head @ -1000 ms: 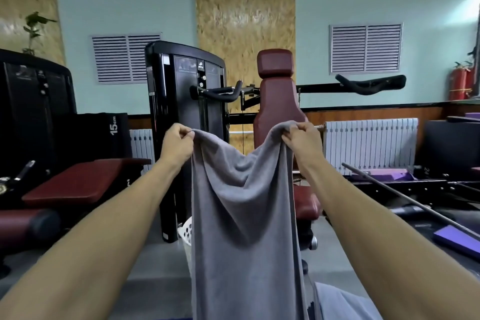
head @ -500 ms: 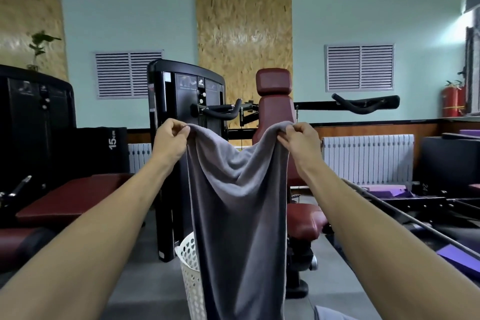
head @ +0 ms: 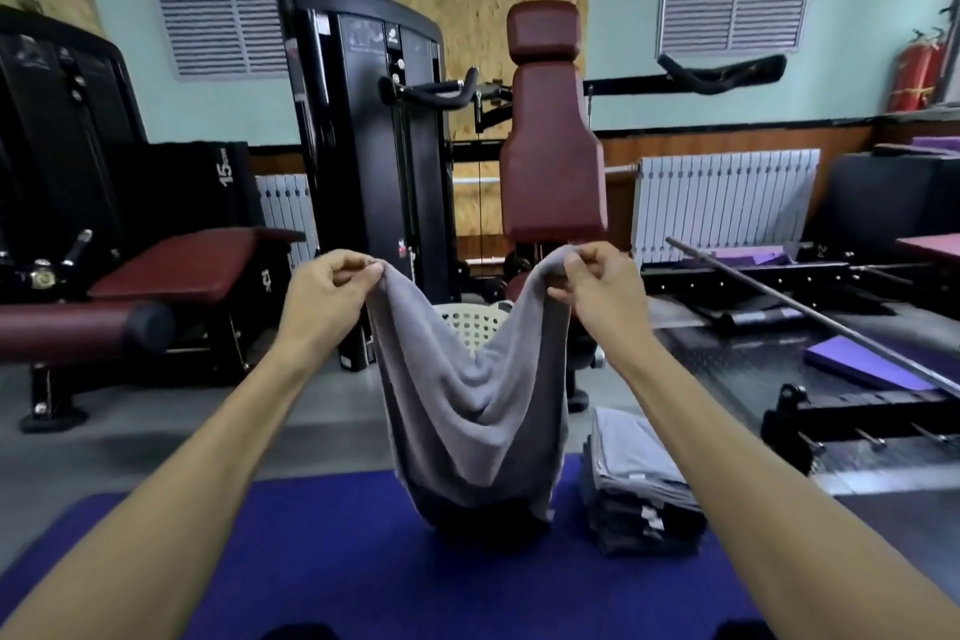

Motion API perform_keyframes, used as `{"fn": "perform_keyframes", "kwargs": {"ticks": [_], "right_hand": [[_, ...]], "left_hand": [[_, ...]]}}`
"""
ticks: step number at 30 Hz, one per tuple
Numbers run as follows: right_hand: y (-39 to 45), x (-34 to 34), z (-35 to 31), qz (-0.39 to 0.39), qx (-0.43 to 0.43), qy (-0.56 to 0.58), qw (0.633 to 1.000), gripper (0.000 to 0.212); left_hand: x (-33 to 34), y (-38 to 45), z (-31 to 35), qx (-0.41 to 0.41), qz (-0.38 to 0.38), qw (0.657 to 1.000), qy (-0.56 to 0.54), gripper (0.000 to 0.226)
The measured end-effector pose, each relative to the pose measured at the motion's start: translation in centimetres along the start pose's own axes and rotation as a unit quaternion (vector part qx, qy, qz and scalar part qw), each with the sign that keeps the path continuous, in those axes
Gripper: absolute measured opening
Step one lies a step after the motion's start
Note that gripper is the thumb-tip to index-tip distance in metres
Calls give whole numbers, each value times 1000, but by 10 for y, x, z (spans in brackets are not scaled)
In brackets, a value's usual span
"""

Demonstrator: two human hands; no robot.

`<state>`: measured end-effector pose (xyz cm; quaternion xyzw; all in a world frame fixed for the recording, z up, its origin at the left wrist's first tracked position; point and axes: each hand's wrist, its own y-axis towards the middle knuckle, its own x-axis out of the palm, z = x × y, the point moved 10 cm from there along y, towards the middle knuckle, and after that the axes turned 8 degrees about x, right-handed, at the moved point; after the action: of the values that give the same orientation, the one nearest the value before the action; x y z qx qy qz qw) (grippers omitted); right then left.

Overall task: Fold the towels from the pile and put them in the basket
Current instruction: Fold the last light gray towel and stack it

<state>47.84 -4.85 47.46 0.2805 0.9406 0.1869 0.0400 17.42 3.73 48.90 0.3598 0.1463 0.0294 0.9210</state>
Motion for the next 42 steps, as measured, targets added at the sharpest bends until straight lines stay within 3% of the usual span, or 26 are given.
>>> {"fn": "perform_keyframes", "kwargs": {"ticks": [6, 13, 20, 25, 30, 34, 37, 42], "right_hand": [[-27, -2, 16, -15, -2, -80, 997, 13], [-44, 11, 148, -93, 120, -210, 966, 16], [-41, 33, 297, -195, 211, -394, 873, 22], [-46, 65, 404, -328, 219, -487, 779, 15], [-52, 95, 500, -396, 232, -512, 727, 15], [-40, 112, 568, -371, 232, -512, 739, 19], [-30, 118, 622, -318, 288, -482, 764, 24], [-38, 146, 703, -267, 374, -363, 810, 25]], "left_hand": [[11, -36, -30, -69, -36, 996, -47, 11], [61, -102, -138, -206, -116, 972, -18, 8], [117, -155, -254, -309, -186, 932, 26, 8], [171, -198, -350, -378, -304, 872, 69, 11], [215, -244, -444, -413, -383, 822, 83, 12], [231, -264, -515, -426, -379, 814, 115, 15], [231, -275, -569, -422, -356, 820, 151, 14], [226, -285, -634, -341, -386, 826, 227, 5]]}}
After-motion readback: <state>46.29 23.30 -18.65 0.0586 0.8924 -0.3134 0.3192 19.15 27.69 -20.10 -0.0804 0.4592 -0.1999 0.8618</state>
